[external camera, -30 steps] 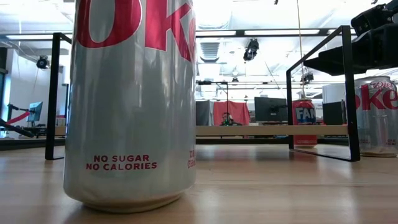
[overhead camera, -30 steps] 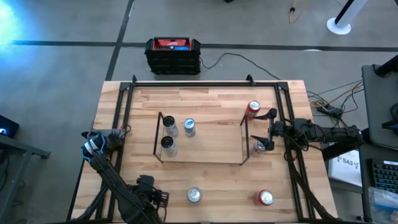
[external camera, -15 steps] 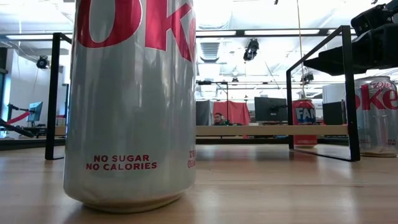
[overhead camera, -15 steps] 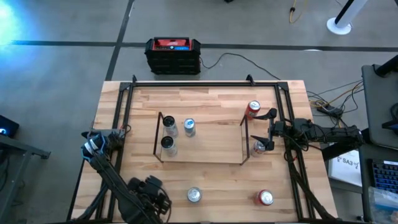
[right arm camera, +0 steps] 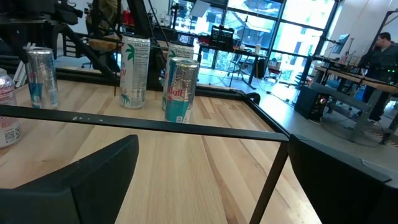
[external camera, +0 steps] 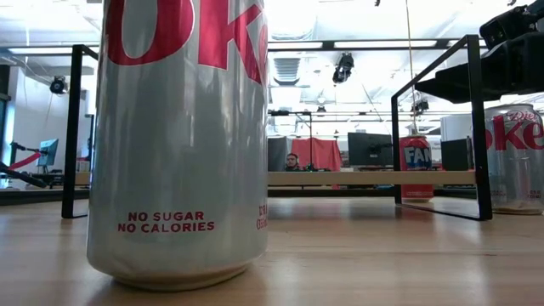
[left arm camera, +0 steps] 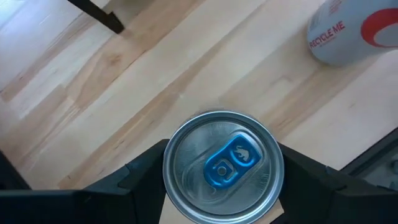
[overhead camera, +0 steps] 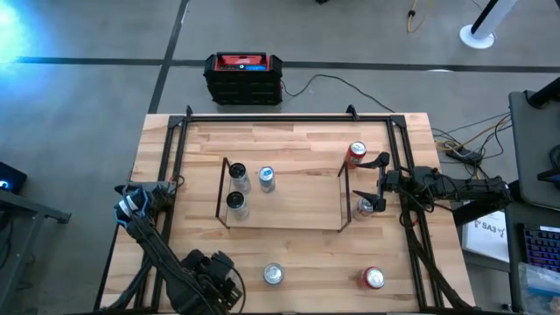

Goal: Place canned beverage on shelf
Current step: Put the blue soda can on the shelf aligned with the blue soda can

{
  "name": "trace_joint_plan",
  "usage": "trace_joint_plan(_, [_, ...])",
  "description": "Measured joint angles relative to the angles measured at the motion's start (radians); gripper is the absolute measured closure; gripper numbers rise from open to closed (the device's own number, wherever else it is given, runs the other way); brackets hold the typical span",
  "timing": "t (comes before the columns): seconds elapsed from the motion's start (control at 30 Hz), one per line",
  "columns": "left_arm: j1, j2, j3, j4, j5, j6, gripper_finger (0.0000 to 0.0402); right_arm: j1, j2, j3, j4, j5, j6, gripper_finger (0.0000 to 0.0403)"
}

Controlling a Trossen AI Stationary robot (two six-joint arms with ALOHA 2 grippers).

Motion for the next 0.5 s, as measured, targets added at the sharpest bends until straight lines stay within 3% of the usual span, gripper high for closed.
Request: trace_joint_plan(0.5, [0.001, 0.0, 0.0, 0.048, 0.001, 0.105, 0.0169, 0.0, 0.0, 0.0, 0.0, 0.0, 0.0, 0.0005])
